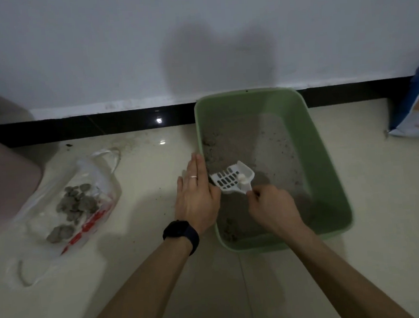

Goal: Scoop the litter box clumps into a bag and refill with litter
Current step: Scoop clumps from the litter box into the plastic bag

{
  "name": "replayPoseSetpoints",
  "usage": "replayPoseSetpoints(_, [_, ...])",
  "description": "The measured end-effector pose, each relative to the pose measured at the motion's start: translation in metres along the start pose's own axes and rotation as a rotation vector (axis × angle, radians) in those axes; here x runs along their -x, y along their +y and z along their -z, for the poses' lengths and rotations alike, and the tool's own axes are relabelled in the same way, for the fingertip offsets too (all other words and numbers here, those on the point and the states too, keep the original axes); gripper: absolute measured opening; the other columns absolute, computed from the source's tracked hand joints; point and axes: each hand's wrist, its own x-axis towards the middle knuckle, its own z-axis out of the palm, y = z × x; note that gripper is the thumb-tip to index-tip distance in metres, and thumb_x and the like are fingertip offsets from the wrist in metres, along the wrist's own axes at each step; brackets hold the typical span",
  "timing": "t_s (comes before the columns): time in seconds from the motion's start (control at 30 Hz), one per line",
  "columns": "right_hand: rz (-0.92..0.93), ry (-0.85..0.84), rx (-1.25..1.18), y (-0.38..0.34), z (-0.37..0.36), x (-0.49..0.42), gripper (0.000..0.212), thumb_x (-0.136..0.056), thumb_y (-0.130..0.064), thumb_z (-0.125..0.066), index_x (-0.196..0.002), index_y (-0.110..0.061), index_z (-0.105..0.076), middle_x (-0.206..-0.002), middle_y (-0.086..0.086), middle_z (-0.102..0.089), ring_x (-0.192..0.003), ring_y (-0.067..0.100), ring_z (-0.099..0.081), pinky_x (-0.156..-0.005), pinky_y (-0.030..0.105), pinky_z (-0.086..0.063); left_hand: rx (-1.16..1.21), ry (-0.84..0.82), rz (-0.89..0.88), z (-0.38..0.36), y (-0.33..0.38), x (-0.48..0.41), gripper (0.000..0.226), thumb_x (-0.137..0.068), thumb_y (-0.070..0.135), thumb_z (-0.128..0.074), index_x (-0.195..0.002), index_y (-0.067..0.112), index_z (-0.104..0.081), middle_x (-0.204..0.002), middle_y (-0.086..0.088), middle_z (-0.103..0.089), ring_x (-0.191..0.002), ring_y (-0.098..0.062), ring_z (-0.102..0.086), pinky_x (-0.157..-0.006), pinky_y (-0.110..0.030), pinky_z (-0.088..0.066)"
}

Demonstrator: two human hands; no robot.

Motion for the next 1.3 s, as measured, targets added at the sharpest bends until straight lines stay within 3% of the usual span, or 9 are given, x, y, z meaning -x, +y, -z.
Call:
replayPoseSetpoints(0.2, [-0.056, 0.033, -0.128, -0.021, -0.023, -0.051, 0.031, -0.098, -0.026, -0.046, -0.083, -0.003, -0.062, -0.08, 0.016, -0.064, -0.07, 0.032, -0.058, -0.061, 0.029, -0.037, -0.036, 0.025, -0.054, -0.004, -0.005, 0.0, 0.071, -0.091, 0.027, -0.026, -0.155, 0.008, 0.0, -0.163, -0.011, -0.01, -0.149, -0.024, -0.014, -0.12, -0.046, -0.013])
replayPoseSetpoints(0.3, [-0.083, 0.036, -0.249, -0.042, -0.026, -0.077, 0.028, -0.099, -0.022, -0.046, -0.084, -0.003, -0.061, -0.08, 0.013, -0.061, -0.064, 0.024, -0.057, -0.053, 0.026, -0.036, -0.082, 0.019, -0.072, -0.002, -0.005, -0.001, 0.073, -0.088, 0.03, -0.019, -0.155, 0.005, -0.004, -0.162, -0.013, -0.011, -0.149, -0.024, -0.014, -0.12, -0.045, -0.013])
replayPoseSetpoints(0.5, [-0.14, 0.089, -0.474, -0.056, -0.043, -0.094, 0.027, -0.099, -0.024, -0.048, -0.084, -0.008, -0.063, -0.073, 0.007, -0.06, -0.066, 0.022, -0.059, -0.055, 0.026, -0.039, -0.171, -0.02, -0.056, 0.0, 0.0, -0.003, 0.072, -0.089, 0.028, -0.019, -0.155, 0.005, 0.0, -0.163, -0.011, -0.005, -0.15, -0.022, -0.009, -0.121, -0.045, -0.013])
replayPoseSetpoints(0.6, [-0.196, 0.139, -0.702, -0.057, -0.05, -0.09, 0.023, -0.101, -0.027, -0.047, -0.087, -0.018, -0.063, -0.07, 0.001, -0.06, -0.06, 0.012, -0.053, -0.052, 0.025, -0.036, -0.223, -0.022, -0.049, 0.002, 0.001, -0.002, 0.075, -0.086, 0.032, -0.011, -0.154, 0.005, 0.002, -0.164, -0.01, -0.005, -0.15, -0.022, -0.009, -0.121, -0.046, -0.015])
replayPoseSetpoints(0.77, [-0.276, 0.174, -1.078, -0.063, -0.053, -0.09, 0.027, -0.095, -0.021, -0.054, -0.071, -0.015, -0.064, -0.062, 0.003, -0.057, -0.058, 0.019, -0.05, -0.056, 0.028, -0.039, -0.228, -0.008, -0.04, 0.003, 0.001, -0.001, 0.074, -0.087, 0.032, -0.013, -0.154, 0.005, -0.001, -0.163, -0.01, -0.008, -0.15, -0.022, -0.012, -0.121, -0.047, -0.017])
replayPoseSetpoints(0.97, [-0.19, 0.227, -0.967, -0.037, -0.045, -0.086, 0.027, -0.098, -0.027, -0.052, -0.074, -0.025, -0.064, -0.07, 0.005, -0.059, -0.061, 0.019, -0.05, -0.062, 0.034, -0.042, -0.201, -0.036, -0.023, 0.005, 0.001, 0.0, 0.073, -0.09, 0.031, -0.02, -0.155, 0.007, 0.004, -0.164, -0.008, -0.001, -0.151, -0.018, -0.003, -0.122, -0.047, -0.009])
replayPoseSetpoints(1.1, [-0.043, 0.321, -0.798, -0.005, -0.039, -0.067, 0.029, -0.097, -0.029, -0.053, -0.069, -0.023, -0.057, -0.061, -0.003, -0.051, -0.058, 0.013, -0.046, -0.059, 0.03, -0.037, -0.195, -0.068, -0.005, 0.009, 0.005, -0.001, 0.074, -0.097, 0.029, -0.03, -0.155, 0.01, 0.011, -0.164, -0.005, 0.006, -0.15, -0.016, 0.005, -0.122, -0.043, 0.0])
replayPoseSetpoints(1.2, [0.019, 0.354, -0.675, 0.014, -0.03, -0.054, 0.024, -0.097, -0.033, -0.054, -0.082, -0.02, -0.067, -0.065, -0.007, -0.059, -0.061, 0.008, -0.052, -0.058, 0.027, -0.039, -0.238, -0.085, 0.01, 0.011, 0.007, -0.002, 0.074, -0.097, 0.029, -0.028, -0.153, 0.01, 0.016, -0.164, -0.003, 0.01, -0.15, -0.015, 0.01, -0.122, -0.043, 0.005])
replayPoseSetpoints(1.3, [0.015, 0.355, -0.642, 0.027, -0.025, -0.043, 0.03, -0.094, -0.041, -0.053, -0.102, -0.018, -0.072, -0.082, -0.004, -0.071, -0.075, 0.018, -0.064, -0.069, 0.035, -0.051, -0.278, -0.095, 0.021, 0.014, 0.008, -0.002, 0.072, -0.098, 0.032, -0.025, -0.153, 0.012, 0.018, -0.163, -0.001, 0.013, -0.15, -0.015, 0.012, -0.121, -0.045, 0.008])
